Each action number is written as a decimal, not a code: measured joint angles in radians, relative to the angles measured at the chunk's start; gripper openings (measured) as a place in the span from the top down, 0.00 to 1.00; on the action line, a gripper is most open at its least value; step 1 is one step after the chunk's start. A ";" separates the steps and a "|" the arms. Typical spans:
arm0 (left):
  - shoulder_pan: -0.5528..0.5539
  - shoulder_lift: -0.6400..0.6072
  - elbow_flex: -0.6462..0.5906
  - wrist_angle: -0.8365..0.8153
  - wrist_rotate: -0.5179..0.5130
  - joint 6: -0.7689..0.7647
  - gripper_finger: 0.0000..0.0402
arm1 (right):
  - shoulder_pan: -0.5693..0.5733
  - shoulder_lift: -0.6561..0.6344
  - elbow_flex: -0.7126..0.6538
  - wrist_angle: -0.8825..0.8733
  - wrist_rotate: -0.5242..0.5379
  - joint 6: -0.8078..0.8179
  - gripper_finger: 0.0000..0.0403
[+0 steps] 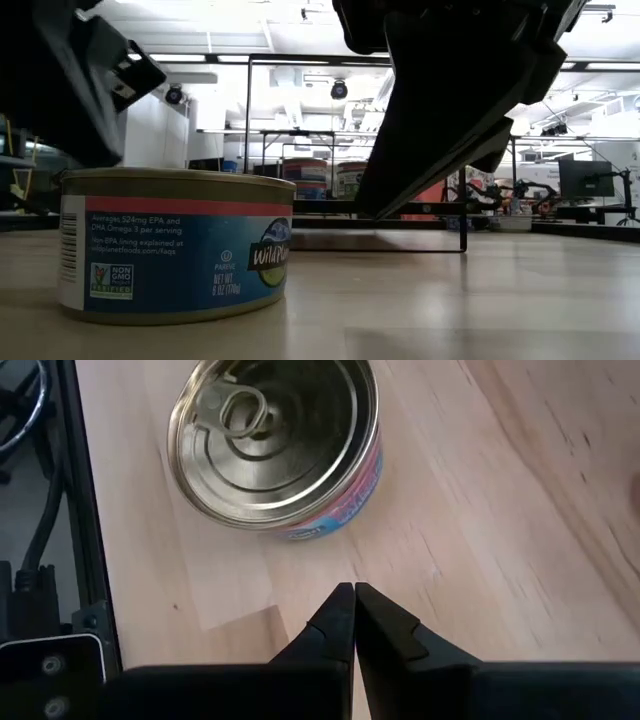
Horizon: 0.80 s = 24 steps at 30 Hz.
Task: Stack canned seafood by type on shelf
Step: Stack the blue pink tuna can on top of the other blue pink tuna cans on the shelf
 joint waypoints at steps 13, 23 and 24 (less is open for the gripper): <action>-0.002 0.008 -0.024 0.023 0.013 0.054 1.00 | 0.011 0.072 0.000 0.133 -0.023 0.014 1.00; -0.003 0.025 -0.023 0.035 -0.013 0.110 1.00 | 0.012 0.078 0.000 0.153 0.088 -0.028 1.00; -0.003 0.025 -0.023 0.037 -0.019 0.120 1.00 | 0.010 0.078 0.000 0.152 0.088 -0.030 1.00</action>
